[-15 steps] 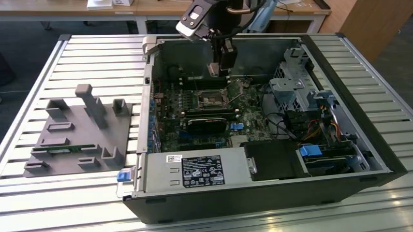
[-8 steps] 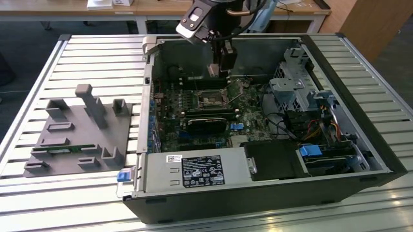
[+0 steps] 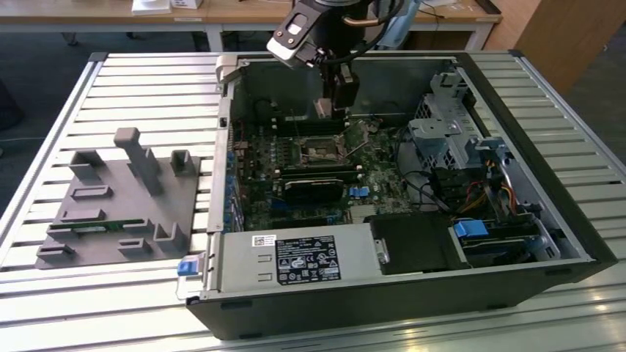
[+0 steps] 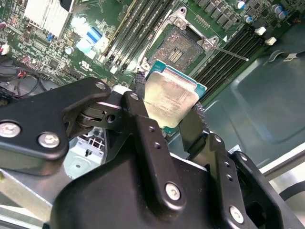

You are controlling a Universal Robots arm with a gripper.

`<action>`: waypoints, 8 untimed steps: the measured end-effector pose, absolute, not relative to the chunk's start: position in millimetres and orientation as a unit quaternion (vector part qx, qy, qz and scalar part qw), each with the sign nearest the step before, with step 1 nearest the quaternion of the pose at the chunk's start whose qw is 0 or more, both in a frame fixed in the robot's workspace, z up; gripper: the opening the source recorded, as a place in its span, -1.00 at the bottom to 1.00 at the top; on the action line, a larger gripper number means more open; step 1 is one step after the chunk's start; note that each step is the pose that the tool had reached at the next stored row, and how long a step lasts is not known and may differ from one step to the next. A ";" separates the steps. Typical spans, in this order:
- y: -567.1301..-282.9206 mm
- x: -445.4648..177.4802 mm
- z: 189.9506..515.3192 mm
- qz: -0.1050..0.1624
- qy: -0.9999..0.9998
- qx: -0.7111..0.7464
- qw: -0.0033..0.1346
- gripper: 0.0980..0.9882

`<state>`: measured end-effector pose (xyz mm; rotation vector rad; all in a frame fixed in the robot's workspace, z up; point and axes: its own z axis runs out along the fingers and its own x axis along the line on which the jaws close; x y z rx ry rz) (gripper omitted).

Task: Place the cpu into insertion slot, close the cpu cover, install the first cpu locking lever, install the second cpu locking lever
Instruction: 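Place the cpu into insertion slot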

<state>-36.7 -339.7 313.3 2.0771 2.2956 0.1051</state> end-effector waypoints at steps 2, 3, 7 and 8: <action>-339.7 -36.8 312.7 0.034 0.741 0.670 0.022 -0.02; -339.7 -36.8 312.5 0.034 0.741 0.670 0.022 -0.02; -339.7 -36.8 311.4 0.034 0.741 0.670 0.022 -0.02; -339.7 -36.8 311.1 0.034 0.741 0.670 0.022 -0.02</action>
